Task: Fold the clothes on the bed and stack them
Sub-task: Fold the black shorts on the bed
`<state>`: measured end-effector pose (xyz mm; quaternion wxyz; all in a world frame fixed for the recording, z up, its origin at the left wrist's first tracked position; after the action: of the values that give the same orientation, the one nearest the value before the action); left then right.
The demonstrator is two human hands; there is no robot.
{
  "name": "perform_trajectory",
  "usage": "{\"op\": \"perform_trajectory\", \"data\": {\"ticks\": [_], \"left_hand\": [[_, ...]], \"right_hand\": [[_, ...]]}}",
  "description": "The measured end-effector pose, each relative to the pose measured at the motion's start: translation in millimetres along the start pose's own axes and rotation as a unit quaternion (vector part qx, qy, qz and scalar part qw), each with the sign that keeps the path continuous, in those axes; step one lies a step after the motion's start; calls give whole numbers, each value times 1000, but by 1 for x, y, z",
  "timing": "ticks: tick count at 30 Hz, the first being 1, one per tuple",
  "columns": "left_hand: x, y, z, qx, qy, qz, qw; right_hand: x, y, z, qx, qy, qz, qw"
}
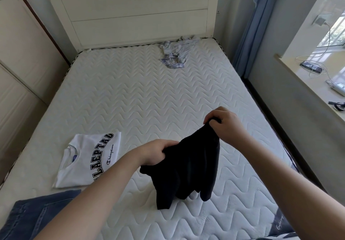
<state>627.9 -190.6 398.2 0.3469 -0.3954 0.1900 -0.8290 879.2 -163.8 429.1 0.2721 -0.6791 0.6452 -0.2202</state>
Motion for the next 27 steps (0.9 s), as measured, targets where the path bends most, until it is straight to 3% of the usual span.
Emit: {"op": "perform_trajectory", "data": {"ticks": [4,7,12,15,20,23,27], "left_hand": [[4,2,7,105,48,-35,993],[5,-3,14,171,54,-34,983],[0,-9,12,228,30,29,973],[-3,-10,14,250,8,84,965],[-2,-9,23,120,30,158,980],[3,-3,34,-9,56,156,986],[9,-1,40,-71,87,140,984]], "right_hand": [[-3,1,12,13,0,-18,1000],[0,10,22,41,-7,13,999],[28,37,12,-5,-59,81,995],[46,49,3,-58,-87,72,992],[55,61,-3,-96,-25,-83,992],[53,61,-1,-86,-26,-114,989],[55,59,3,-102,-45,-117,987]]}}
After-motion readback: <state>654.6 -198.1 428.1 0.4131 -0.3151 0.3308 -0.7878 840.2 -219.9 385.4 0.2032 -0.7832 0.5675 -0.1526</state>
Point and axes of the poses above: each hand's wrist, its own x-axis away from the middle knuckle, its own y-axis out of the palm, z = x × y, the point moved 1 cm from there along -x, towards the middle knuckle, and after that the axes turned 1 degree about -y, right-handed, at the moved point
